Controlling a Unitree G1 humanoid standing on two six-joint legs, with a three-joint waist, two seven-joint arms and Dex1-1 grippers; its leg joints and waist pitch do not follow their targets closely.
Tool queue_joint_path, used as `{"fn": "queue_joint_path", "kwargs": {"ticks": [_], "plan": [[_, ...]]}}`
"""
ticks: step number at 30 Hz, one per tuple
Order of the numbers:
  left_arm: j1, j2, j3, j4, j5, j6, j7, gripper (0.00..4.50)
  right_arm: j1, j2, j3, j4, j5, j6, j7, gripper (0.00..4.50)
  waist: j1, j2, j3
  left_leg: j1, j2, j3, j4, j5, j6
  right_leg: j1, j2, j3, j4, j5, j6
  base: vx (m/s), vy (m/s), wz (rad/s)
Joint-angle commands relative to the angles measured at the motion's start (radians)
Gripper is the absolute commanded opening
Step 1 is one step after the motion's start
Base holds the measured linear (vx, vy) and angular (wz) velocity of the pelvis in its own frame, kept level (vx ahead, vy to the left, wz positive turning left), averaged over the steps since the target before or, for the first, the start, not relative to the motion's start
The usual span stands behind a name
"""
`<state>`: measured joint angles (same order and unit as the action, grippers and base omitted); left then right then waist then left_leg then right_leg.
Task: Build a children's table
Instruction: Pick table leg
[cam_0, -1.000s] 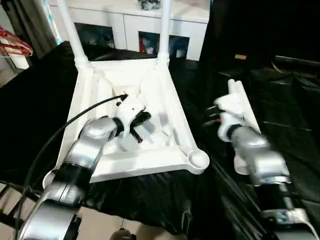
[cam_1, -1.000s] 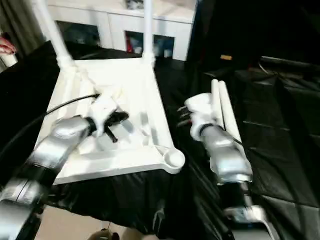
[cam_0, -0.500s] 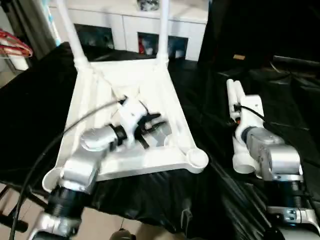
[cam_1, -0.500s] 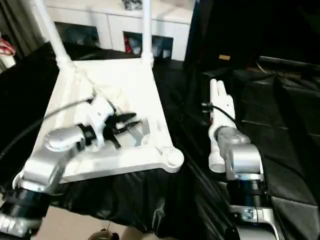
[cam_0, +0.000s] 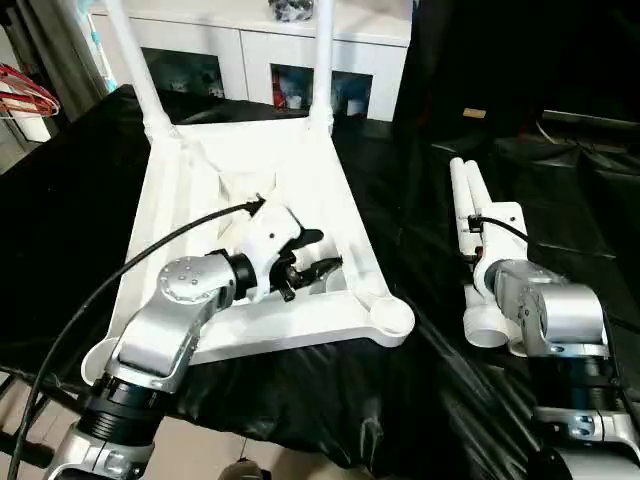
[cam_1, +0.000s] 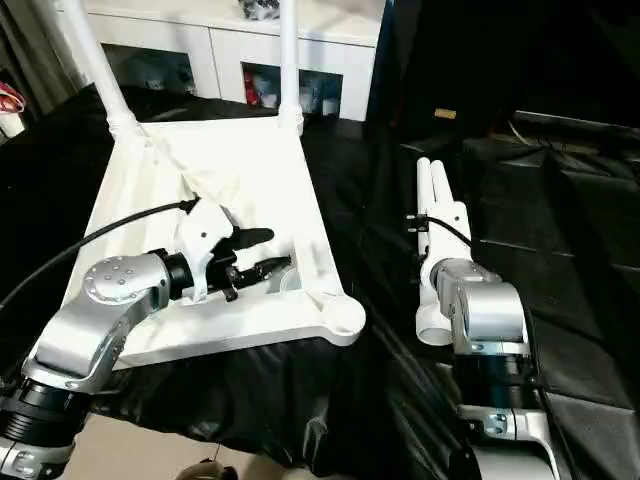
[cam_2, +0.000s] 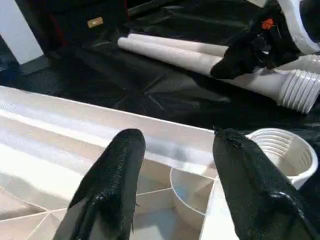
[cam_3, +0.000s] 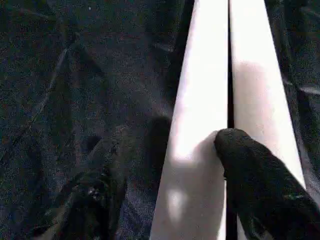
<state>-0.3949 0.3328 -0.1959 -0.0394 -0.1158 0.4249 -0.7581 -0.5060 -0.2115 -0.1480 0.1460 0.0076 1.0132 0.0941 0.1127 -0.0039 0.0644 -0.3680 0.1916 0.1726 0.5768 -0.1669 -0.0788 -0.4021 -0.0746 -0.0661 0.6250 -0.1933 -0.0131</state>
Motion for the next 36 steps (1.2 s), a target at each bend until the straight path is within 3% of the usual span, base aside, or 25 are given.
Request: {"fn": "queue_joint_path", "kwargs": {"ticks": [1, 12, 23, 30, 33, 36], "plan": [[0.004, 0.011, -0.011, -0.026, 0.000, 0.019, -0.007, 2.67, -0.006, -0.002, -0.010, 0.008, 0.014, 0.041, -0.007, 2.95, 0.002, 0.004, -0.074, 0.012, 0.025, -0.008, -0.060, -0.165, -0.047, 0.053, -0.059, 0.050, -0.074, -0.141, -0.134, 0.000, 0.000, 0.00], [-0.002, 0.022, -0.015, -0.036, -0.006, 0.027, -0.009, 2.67, -0.022, 0.012, -0.035, 0.000, 0.051, 0.103, 0.012, 2.95, 0.003, 0.004, -0.075, 0.012, 0.025, -0.008, -0.060, -0.156, -0.049, 0.053, -0.059, 0.049, -0.072, -0.141, -0.135, 0.000, 0.000, 0.00], [-0.008, 0.033, -0.020, -0.040, -0.010, 0.032, -0.015, 2.79, -0.006, 0.004, -0.023, 0.026, 0.071, 0.130, 0.040, 2.06, 0.003, 0.003, -0.075, 0.011, 0.025, -0.008, -0.059, -0.155, -0.049, 0.054, -0.060, 0.049, -0.071, -0.144, -0.132, 0.000, 0.000, 0.00], [-0.022, 0.036, -0.020, -0.035, -0.017, 0.036, -0.027, 2.79, -0.014, 0.012, -0.038, 0.046, 0.077, 0.116, 0.034, 1.83, 0.004, 0.003, -0.074, 0.013, 0.024, -0.008, -0.059, -0.169, -0.052, 0.052, -0.060, 0.049, -0.075, -0.176, -0.130, 0.000, 0.000, 0.00], [-0.057, 0.012, 0.004, -0.004, -0.037, 0.031, -0.015, 2.79, -0.033, 0.026, -0.090, 0.044, 0.116, 0.077, 0.036, 1.83, 0.004, 0.011, -0.075, 0.013, 0.024, -0.008, -0.058, -0.176, -0.055, 0.052, -0.060, 0.049, -0.075, -0.174, -0.132, 0.000, 0.000, 0.00], [-0.093, -0.025, 0.039, 0.024, -0.066, 0.048, 0.009, 2.79, -0.047, 0.041, -0.120, 0.025, 0.154, 0.019, 0.060, 1.83, 0.005, 0.009, -0.077, 0.010, 0.023, -0.008, -0.056, -0.179, -0.052, 0.054, -0.061, 0.047, -0.075, -0.159, -0.143, 0.000, 0.000, 0.00]]}}
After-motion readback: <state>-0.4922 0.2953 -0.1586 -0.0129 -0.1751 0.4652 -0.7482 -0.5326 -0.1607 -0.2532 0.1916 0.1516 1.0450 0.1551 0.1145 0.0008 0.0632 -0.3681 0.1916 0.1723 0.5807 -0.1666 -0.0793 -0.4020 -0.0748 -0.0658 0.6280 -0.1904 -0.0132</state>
